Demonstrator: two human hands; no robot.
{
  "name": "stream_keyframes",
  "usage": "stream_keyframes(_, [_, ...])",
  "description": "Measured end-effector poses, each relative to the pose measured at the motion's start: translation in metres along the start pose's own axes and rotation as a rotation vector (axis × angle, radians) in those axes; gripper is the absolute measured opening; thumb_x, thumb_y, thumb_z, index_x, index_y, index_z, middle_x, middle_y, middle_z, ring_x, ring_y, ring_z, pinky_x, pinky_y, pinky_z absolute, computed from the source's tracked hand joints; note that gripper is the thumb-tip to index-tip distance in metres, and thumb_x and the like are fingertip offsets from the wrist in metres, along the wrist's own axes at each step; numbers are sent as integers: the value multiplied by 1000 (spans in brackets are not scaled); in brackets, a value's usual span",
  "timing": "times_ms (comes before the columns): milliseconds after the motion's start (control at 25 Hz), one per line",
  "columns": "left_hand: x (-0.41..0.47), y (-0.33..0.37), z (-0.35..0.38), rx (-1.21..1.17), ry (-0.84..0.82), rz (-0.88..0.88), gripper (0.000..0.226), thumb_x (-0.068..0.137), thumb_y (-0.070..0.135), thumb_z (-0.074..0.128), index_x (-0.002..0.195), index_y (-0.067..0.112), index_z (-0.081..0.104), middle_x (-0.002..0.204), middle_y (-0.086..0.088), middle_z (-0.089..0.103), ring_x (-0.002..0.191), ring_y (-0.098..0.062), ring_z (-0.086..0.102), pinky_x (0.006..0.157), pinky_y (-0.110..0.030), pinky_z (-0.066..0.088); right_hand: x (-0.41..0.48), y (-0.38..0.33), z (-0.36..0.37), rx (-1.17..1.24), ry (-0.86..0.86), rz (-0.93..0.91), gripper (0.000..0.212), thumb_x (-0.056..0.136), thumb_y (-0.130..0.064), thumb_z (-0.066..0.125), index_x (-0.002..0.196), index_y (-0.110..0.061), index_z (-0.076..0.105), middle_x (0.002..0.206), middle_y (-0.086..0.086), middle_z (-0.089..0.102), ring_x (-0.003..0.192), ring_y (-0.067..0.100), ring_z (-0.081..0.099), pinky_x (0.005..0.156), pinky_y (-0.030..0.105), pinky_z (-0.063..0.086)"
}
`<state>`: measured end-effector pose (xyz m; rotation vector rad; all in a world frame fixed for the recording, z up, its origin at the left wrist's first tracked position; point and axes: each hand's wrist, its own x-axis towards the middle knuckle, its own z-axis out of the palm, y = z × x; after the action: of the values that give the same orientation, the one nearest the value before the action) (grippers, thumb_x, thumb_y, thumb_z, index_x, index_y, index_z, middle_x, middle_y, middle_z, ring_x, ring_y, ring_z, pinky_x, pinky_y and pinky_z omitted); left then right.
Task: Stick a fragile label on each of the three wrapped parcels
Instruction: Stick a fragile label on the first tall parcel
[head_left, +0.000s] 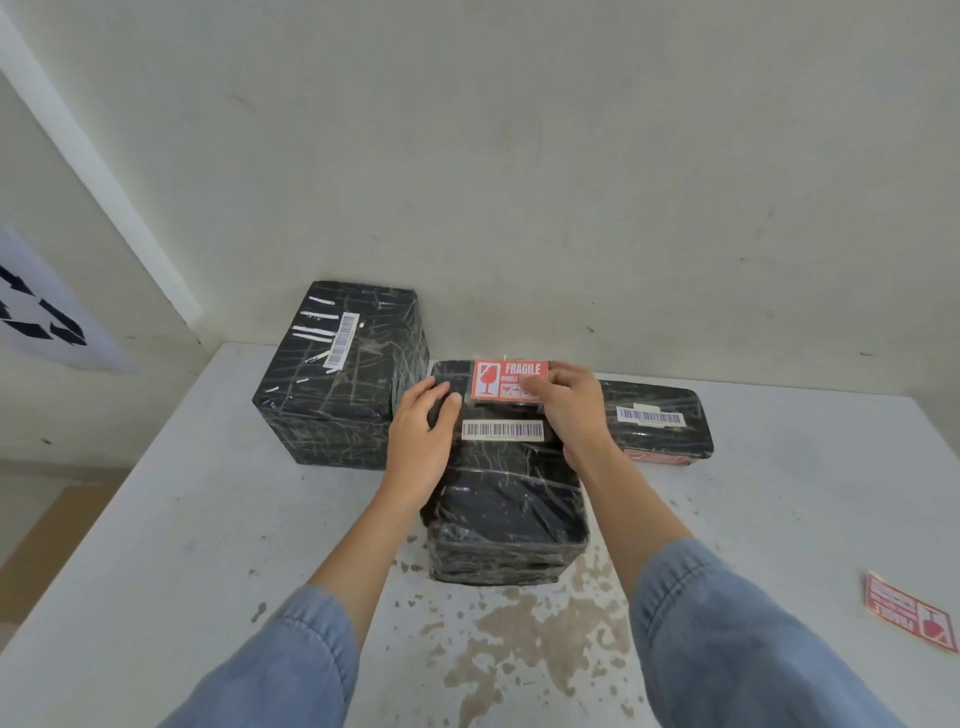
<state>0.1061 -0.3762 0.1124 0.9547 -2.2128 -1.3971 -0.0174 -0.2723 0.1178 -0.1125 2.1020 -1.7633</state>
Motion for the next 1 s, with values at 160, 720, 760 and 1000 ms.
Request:
stream_keyframes(160, [34,6,7,-70,-6,-46,36,83,40,62,109,15,65,123,7,46,126,-12,37,107,-28,28,13,0,4,-11,-37,1,22,68,-21,83,69,-18,62,127,3,55,116,24,56,97,45,50])
stream_keyframes(720, [53,14,13,-24,-13,-166,16,81,32,67,82,16,66,108,8,42,119,-16,27,96,-31,24,22,9,2,-63,24,-21,15,72,-29,79,64,-19,70,120,-8,52,119,20,51,98,46,47])
stream_keyframes(760, [54,13,14,-23,-6,-165,16,81,31,66,82,16,67,108,9,42,119,-16,27,94,-30,24,21,8,3,-83,33,-29,16,72,-28,79,63,-20,69,118,-9,51,120,21,50,100,46,46])
stream_keyframes(1000, [52,11,16,-10,25,-131,14,80,28,67,70,20,62,105,10,44,112,-14,29,94,-31,28,18,8,2,-173,87,-86,18,76,-21,77,64,-13,66,123,-3,49,126,18,40,104,40,39])
